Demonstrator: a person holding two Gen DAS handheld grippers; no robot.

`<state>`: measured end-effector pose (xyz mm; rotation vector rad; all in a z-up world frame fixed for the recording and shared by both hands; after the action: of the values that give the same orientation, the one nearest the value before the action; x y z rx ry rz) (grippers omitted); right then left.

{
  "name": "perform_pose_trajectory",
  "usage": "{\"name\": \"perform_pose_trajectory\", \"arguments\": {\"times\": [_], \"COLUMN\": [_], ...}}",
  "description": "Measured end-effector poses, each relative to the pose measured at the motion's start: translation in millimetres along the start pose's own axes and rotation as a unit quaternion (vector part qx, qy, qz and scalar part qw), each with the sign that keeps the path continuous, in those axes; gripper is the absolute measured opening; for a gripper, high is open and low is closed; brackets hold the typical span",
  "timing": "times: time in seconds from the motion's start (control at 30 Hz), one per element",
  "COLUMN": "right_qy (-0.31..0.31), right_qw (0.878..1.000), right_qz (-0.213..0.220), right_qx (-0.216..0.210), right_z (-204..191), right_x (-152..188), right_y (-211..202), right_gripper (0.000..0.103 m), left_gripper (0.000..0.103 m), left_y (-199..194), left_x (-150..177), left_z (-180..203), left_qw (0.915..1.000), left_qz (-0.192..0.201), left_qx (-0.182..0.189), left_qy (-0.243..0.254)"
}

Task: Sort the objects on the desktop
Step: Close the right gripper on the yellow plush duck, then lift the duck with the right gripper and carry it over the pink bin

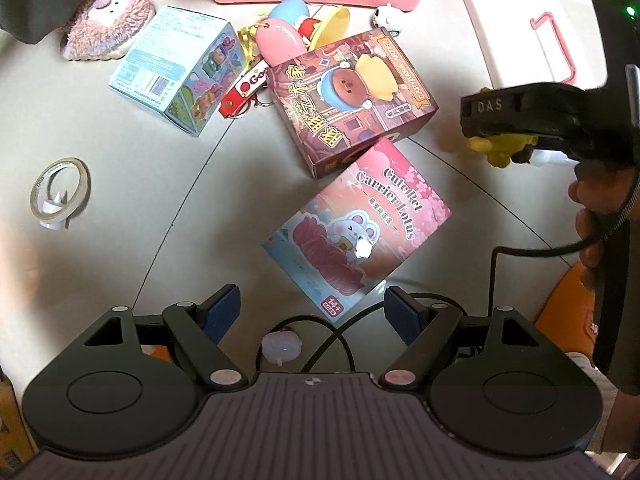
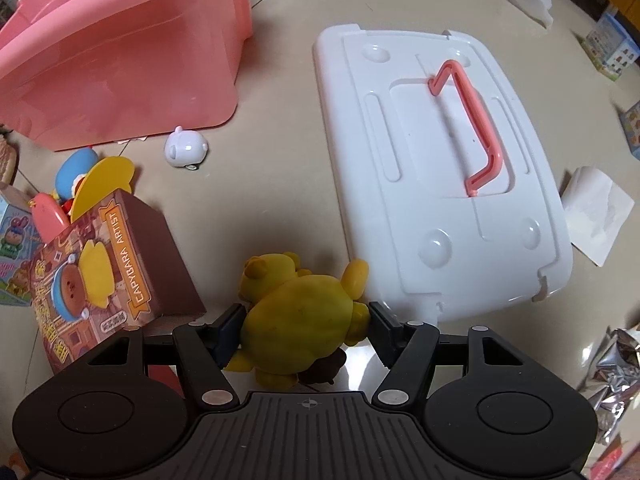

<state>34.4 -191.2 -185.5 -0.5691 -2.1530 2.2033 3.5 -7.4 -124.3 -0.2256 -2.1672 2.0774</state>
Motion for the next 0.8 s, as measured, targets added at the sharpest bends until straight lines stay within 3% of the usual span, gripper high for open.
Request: {"name": "perform_pose_trajectory", "arguments": {"times": [0.27,0.8], "right_qy": [-0.02,-0.081], "right_qw": [1.0,0.993], "right_qz": [0.019,0.085], "right_qx": [0.006,-0.002], "right_z": [-2,-11], "right_x": [1,9], "right_y": [-23,-107], "right_gripper": [0.061,0.061], "left_gripper": [0.081,0.081], "left_y": [-13,-46], "left_x": [-1,-9], "left_z": [-7,-27], "left_qw": [0.9998,0.9966], "left_qz": [0.019,0.07], "left_qx": [0.001,0.008], "left_qy": [-0.008,-0.042]}}
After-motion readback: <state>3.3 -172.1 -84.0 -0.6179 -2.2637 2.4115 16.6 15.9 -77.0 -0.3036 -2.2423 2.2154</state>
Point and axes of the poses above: each gripper's, at about its wrist camera, not at the fingertips, and y roughly the way its jaws point, z to its right, x to its underside, the point moved 2 cm from there along y, roughly the way its jaws point, and after that the axes turned 7 degrees about -y, right-handed, at the moved point
